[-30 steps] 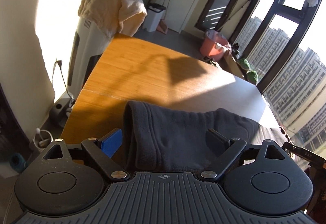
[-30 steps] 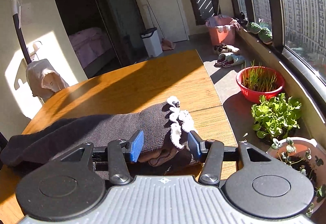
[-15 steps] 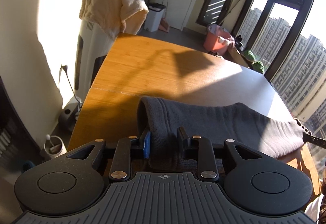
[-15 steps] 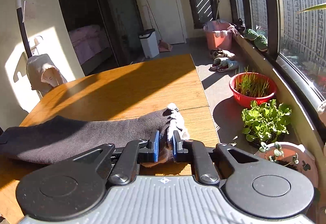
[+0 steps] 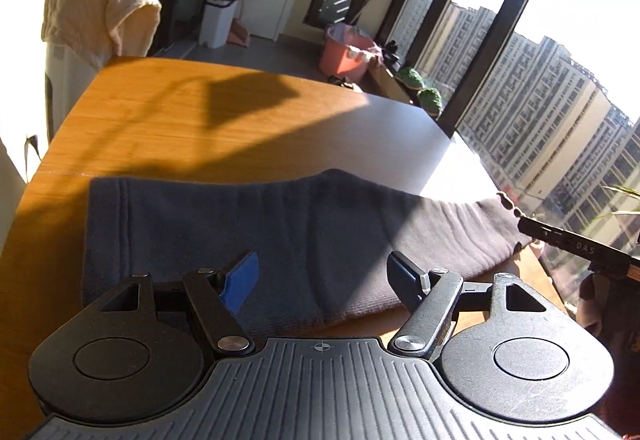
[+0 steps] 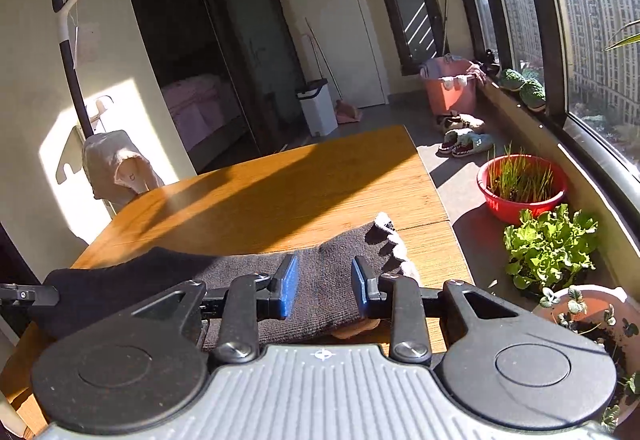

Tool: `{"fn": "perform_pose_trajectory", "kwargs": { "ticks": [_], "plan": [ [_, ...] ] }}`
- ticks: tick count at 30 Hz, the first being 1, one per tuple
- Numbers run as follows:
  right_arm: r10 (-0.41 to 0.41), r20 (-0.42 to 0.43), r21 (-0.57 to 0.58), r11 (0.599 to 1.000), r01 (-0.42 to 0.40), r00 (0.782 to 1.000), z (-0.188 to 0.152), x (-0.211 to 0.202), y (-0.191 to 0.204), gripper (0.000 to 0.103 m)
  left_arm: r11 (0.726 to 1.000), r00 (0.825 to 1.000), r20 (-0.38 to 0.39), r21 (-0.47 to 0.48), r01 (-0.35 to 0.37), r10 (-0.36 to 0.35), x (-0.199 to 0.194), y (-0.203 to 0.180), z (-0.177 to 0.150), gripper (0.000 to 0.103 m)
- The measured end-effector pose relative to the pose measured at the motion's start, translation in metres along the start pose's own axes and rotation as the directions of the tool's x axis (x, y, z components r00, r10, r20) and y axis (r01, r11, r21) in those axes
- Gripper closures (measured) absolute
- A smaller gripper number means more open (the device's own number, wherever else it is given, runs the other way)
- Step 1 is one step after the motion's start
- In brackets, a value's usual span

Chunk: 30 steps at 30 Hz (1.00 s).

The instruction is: Fold clothes

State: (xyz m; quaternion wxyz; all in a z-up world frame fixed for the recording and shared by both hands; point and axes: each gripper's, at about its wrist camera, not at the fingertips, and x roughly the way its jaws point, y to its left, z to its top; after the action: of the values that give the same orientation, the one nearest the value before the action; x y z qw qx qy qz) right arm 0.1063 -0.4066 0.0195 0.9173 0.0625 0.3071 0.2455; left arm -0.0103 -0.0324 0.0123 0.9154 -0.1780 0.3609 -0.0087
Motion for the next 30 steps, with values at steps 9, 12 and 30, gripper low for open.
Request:
{"fn": "perform_pose_trajectory", "kwargs": {
  "ticks": [9,12,30],
  "plan": [
    [-0.007,-0.002,-0.018,1.0,0.007,1.0,0.001,0.036,0.017,0.065,0.998,0.997,0.051,-0.017,-0.063,0.064,0.038,0.039,0.023,0.024],
    [-0.022,0.009,-0.047,0.999,0.023,1.0,0.008,0.056,0.029,0.065,0.992,0.99,0.072,0.004,-0.124,0.124,0.056,0.047,0.042,0.023],
    [-0.039,0.006,-0.026,0.999,0.039,0.999,0.009,0.065,0.027,0.05,0.952,0.967,0.126,0.188,-0.241,0.22,0.075,0.023,0.034,0.001]
  ]
}}
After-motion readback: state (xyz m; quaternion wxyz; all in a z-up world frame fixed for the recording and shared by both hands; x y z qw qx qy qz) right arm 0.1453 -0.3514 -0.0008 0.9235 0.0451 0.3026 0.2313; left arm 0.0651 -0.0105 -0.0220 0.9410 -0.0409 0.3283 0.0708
